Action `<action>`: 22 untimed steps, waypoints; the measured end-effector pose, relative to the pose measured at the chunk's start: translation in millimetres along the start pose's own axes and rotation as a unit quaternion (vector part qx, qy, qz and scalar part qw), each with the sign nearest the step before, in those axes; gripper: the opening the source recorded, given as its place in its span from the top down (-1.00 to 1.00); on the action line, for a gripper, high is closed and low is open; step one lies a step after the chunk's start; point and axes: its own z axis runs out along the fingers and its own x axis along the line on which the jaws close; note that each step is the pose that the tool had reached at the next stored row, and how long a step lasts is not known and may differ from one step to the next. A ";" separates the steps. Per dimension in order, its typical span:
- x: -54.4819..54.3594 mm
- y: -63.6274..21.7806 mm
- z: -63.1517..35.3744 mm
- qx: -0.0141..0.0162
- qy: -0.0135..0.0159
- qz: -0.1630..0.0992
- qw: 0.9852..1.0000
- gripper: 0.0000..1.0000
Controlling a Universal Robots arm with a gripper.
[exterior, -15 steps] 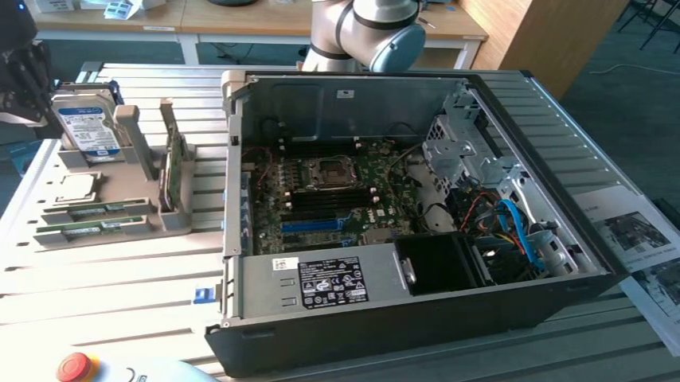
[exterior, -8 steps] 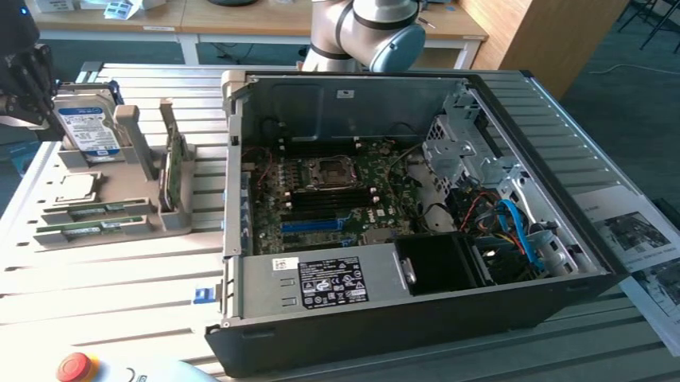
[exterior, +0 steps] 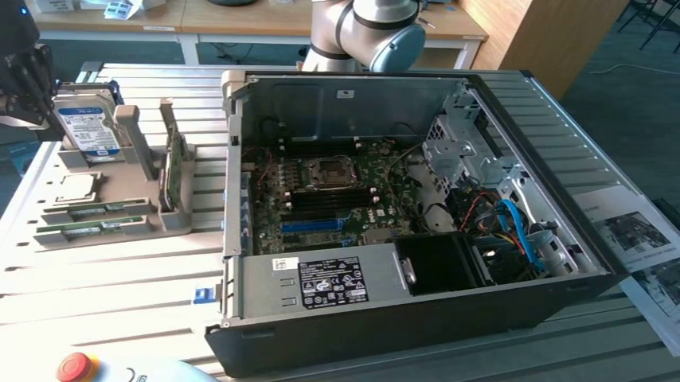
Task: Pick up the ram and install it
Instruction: 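Pick up the ram and move it above insertion slot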
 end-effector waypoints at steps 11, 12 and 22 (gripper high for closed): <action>0.0 -0.1 0.5 0.000 0.000 0.000 1.000 0.40; 0.0 -0.1 1.6 0.000 0.000 0.000 1.000 0.40; 0.2 -0.7 14.8 0.000 0.000 0.000 1.000 0.40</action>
